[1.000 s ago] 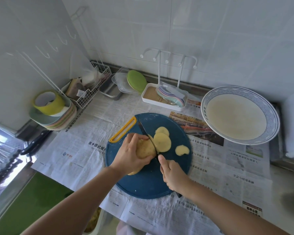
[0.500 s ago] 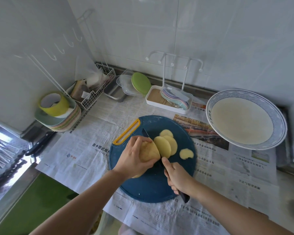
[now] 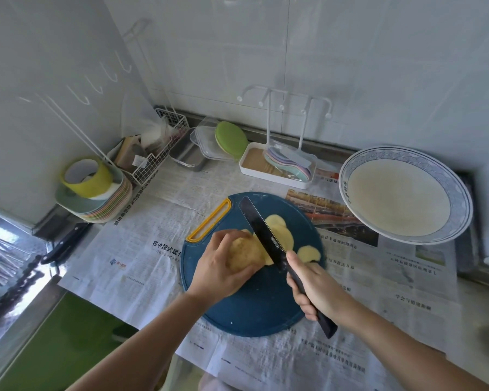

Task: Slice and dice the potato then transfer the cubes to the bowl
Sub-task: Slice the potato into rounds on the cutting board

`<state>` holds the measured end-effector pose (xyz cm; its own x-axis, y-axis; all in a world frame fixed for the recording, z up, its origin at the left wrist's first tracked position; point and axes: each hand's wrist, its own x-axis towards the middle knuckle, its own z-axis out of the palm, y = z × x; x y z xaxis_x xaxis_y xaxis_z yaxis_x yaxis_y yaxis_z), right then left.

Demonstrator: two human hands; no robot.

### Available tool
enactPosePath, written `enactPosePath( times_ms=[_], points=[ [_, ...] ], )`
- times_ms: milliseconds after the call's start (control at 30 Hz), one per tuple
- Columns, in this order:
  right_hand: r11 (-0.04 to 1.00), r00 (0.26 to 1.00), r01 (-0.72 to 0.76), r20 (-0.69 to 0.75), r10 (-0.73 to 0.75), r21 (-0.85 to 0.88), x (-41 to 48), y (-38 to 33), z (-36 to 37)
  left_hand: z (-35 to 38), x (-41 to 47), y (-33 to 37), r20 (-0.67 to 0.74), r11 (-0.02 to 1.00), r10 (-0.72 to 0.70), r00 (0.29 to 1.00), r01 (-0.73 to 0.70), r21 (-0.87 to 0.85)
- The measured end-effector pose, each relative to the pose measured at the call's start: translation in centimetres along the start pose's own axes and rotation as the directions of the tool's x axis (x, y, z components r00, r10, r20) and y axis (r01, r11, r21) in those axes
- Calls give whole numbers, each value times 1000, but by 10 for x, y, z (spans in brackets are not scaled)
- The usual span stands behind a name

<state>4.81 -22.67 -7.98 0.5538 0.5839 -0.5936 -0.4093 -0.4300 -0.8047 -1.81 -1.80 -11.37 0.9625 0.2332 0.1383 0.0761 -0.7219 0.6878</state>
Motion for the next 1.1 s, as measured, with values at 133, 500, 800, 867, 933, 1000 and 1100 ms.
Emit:
enactPosePath(
  times_ms=[133, 500, 800, 867, 933, 1000, 1100],
  points=[
    [999, 1000, 8, 0, -8, -31, -13, 2, 3, 1, 0, 0, 4, 1000, 4, 1000, -4, 14],
    [999, 1000, 21, 8, -20, -28, -22, -1, 3, 2, -2, 1, 18, 1000, -9, 1000, 9, 29],
    [994, 999, 36, -32, -40, -103, -26, -5, 12, 1, -1, 1, 8, 1000, -8, 1000, 8, 18],
    [991, 998, 39, -38, -44, -129, -25, -5, 12, 2, -1, 2, 12, 1000, -4, 1000, 3, 25],
    [990, 999, 21, -36, -26, -140, -24, -6, 11, 3, -1, 2, 10, 999, -3, 1000, 3, 42],
    [990, 1000, -10, -29, 6, -141, -24, -8, 9, 4, -1, 3, 2, 998, -26, 1000, 26, 59],
    [987, 999, -48, -26, 44, -151, -21, -13, 9, 4, 1, 5, -2, 995, -92, 996, 92, 47]
  ],
)
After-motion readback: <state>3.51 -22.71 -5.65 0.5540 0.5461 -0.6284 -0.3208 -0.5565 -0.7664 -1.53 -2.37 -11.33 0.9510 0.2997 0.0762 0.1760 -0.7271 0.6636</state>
